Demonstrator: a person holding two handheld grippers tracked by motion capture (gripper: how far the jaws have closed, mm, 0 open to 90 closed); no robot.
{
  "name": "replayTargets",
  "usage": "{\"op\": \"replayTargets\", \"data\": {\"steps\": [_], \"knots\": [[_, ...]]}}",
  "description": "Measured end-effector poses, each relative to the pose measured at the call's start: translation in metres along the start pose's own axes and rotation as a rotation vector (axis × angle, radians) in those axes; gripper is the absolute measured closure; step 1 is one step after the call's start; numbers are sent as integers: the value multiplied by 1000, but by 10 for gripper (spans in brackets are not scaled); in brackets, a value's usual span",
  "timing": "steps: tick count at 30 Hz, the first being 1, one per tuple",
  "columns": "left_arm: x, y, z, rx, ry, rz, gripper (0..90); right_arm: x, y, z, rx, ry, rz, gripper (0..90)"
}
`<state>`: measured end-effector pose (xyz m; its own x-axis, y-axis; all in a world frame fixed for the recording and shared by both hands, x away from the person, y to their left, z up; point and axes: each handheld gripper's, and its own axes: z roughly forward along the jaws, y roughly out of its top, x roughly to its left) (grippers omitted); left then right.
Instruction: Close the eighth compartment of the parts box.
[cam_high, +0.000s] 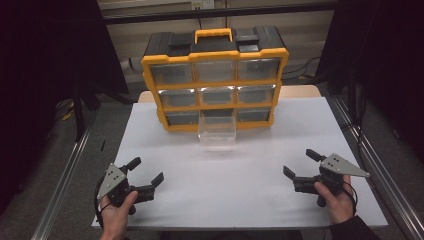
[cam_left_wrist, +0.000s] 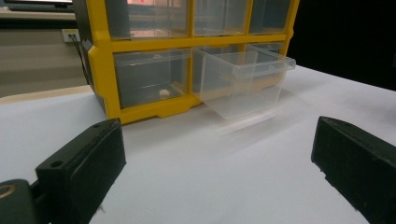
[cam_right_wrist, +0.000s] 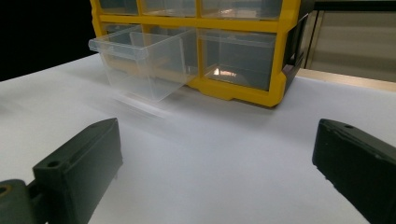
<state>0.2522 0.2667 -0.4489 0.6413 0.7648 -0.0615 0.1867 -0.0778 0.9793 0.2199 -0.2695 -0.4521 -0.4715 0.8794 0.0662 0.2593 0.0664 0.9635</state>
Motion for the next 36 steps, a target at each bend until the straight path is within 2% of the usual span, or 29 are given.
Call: {"op": "replayTargets", "data": {"steps": [1,4,6,7,8,14,16,19,23,29,30,34,36], "knots": [[0,0,0,3,9,9,27,0,0,0,1,2,0,8],[1,0,0,9,-1,16,27,0,0,0,2,2,3,8],[-1,1,1,-3,-3,5,27,1,-1,1,4,6,2,8],[-1,1,1,1,1,15,27,1,-1,1,4,6,2,8],[-2,1,2,-1,-1,0,27,1,-1,1,3,8,2,8],[0,2,5,-1,-2,-4,27,3,-3,2,36,31,-19,17],[-1,1,7,6,2,-14,27,4,-4,3,36,38,-13,16],[-1,1,7,17,-2,-5,27,7,-3,3,37,51,-20,12],[-1,1,7,12,5,-11,27,12,-1,4,34,63,-26,11],[-1,2,11,16,-2,-2,27,19,0,5,37,103,-42,4],[-2,2,11,8,1,-16,27,22,1,6,44,122,-40,3],[-1,2,10,21,-9,16,27,29,3,8,53,148,-51,4],[-3,2,9,17,-9,8,27,33,4,10,54,161,-52,4]]}}
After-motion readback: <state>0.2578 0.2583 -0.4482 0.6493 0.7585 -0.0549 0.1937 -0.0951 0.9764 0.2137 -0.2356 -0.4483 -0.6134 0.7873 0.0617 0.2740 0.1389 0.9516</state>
